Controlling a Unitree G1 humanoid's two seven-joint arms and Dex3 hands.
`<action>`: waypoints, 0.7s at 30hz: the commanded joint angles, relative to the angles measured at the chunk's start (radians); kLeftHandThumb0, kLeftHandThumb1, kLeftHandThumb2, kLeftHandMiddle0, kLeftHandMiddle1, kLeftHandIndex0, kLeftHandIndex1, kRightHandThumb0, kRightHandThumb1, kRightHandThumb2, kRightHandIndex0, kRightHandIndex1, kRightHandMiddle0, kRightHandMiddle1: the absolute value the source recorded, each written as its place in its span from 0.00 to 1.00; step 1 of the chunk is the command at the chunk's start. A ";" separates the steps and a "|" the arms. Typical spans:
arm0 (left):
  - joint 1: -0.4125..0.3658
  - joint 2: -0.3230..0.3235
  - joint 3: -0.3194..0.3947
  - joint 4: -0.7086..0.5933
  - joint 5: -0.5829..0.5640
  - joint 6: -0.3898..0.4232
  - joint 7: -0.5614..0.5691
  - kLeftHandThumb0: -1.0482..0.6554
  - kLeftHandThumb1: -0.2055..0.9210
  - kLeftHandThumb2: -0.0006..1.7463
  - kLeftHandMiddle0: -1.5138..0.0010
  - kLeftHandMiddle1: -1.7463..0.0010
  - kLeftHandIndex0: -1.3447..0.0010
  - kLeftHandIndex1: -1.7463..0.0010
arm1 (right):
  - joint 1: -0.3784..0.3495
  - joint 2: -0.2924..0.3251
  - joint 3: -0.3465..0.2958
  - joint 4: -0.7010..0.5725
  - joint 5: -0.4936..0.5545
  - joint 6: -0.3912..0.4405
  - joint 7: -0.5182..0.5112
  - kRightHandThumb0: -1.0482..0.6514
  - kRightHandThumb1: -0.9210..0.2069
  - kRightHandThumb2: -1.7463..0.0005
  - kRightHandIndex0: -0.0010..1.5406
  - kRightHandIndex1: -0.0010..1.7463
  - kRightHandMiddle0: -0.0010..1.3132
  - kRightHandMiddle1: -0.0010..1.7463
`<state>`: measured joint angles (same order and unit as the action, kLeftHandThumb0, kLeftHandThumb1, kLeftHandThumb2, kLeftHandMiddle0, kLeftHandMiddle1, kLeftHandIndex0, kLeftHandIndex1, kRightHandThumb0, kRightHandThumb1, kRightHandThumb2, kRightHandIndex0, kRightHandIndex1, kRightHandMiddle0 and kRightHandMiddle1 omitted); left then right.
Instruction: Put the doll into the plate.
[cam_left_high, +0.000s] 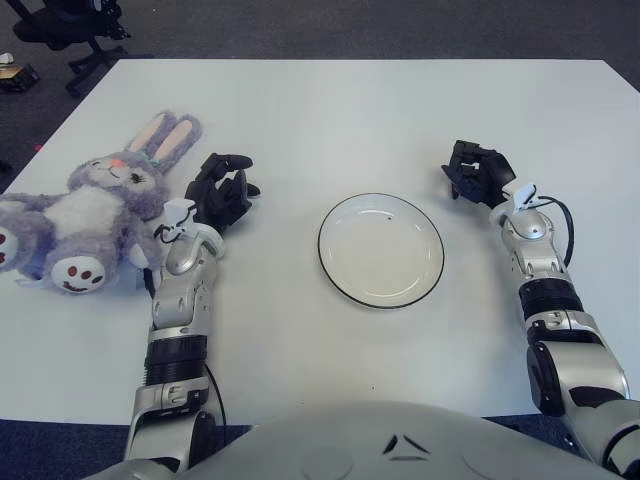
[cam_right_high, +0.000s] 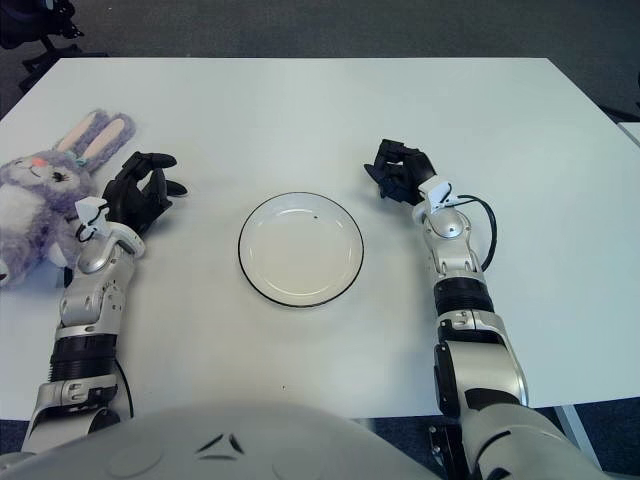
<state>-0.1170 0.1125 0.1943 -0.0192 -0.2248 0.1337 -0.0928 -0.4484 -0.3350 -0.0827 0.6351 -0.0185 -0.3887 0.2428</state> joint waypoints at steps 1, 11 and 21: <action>0.000 -0.001 0.001 0.006 -0.003 0.001 -0.004 0.61 0.81 0.42 0.73 0.00 0.73 0.20 | 0.006 -0.008 0.000 0.016 -0.001 0.001 0.003 0.42 0.00 0.79 0.63 1.00 0.57 1.00; -0.001 -0.001 0.005 0.015 -0.006 -0.005 -0.006 0.61 0.81 0.42 0.73 0.00 0.74 0.20 | -0.003 -0.004 0.004 0.036 -0.003 -0.011 0.002 0.42 0.00 0.79 0.63 1.00 0.57 1.00; -0.001 0.004 0.013 0.024 -0.013 -0.019 -0.014 0.61 0.81 0.42 0.73 0.00 0.74 0.20 | -0.006 0.004 0.008 0.043 -0.006 -0.015 -0.002 0.42 0.00 0.79 0.63 1.00 0.58 1.00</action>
<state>-0.1172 0.1115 0.1970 -0.0085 -0.2278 0.1205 -0.0956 -0.4562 -0.3347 -0.0814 0.6591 -0.0182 -0.4095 0.2417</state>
